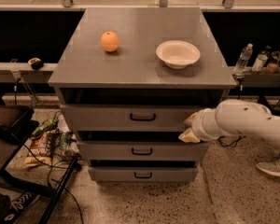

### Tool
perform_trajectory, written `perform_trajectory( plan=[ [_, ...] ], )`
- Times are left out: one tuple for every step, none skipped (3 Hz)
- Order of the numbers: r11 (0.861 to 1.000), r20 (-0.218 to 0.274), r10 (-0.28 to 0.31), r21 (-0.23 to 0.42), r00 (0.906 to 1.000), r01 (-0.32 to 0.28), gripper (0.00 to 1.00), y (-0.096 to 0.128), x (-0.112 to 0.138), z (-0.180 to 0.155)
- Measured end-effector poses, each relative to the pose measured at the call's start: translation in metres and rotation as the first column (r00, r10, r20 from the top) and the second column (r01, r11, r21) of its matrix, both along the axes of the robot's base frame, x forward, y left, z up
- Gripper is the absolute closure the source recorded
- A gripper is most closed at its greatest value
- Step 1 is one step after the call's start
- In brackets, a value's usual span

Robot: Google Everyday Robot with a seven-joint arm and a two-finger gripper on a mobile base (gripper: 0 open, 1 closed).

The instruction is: Close top drawer

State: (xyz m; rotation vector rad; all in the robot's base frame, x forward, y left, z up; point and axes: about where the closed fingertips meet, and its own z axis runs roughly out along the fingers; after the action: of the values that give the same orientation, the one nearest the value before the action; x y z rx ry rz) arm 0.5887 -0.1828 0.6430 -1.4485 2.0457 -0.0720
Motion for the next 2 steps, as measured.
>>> perform_trajectory(
  plan=[
    [0.996,0.023,0.038,-0.076,0.999,-0.036,0.72,-0.017,-0.027,0.028],
    [0.955,0.05,0.099,-0.287,0.9939,-0.081,1.0,-0.069,-0.08,0.109]
  ],
)
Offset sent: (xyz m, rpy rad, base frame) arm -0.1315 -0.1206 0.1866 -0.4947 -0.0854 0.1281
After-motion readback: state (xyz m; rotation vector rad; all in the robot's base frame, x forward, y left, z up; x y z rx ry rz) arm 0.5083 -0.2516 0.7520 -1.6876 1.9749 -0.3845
